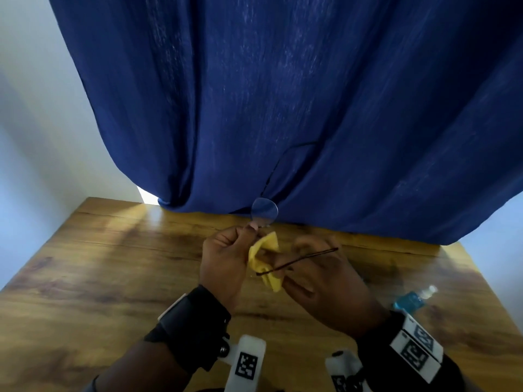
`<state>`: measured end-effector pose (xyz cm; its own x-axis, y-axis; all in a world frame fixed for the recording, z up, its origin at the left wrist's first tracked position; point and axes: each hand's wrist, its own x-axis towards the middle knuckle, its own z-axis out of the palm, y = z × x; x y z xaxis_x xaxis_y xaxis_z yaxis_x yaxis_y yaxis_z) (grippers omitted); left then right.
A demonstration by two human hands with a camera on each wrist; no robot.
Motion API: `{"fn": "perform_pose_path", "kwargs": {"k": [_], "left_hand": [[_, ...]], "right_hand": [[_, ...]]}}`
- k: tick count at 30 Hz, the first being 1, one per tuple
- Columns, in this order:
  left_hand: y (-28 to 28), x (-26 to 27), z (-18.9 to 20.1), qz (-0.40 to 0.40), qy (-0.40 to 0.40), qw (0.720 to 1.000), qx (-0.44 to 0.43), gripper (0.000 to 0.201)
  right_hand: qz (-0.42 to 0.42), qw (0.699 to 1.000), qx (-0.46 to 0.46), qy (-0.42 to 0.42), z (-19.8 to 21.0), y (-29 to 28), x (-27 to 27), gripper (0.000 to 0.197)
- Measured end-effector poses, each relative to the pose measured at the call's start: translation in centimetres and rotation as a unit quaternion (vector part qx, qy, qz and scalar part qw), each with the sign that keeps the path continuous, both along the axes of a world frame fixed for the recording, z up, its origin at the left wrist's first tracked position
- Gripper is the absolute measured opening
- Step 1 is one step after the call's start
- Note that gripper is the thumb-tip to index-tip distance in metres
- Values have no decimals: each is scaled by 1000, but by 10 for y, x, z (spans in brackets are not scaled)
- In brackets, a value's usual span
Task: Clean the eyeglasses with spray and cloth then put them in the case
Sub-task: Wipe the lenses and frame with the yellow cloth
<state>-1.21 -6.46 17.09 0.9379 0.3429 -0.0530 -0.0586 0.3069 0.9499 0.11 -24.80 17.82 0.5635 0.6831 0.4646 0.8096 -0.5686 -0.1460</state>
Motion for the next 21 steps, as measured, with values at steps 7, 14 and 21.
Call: {"fn": "perform_pose_path", "kwargs": {"k": [7, 14, 21], "left_hand": [[7, -3, -8, -105, 30, 991, 71, 39], [30, -2, 4, -98, -20, 925, 367, 21], [16, -1, -4, -135, -109, 904, 390, 23]], "right_hand": [[-28, 984, 178, -7, -4, 17, 8, 19], [-84, 760, 459, 453, 13, 14, 20, 35], [-91, 714, 484, 498, 11, 14, 25, 38]]}}
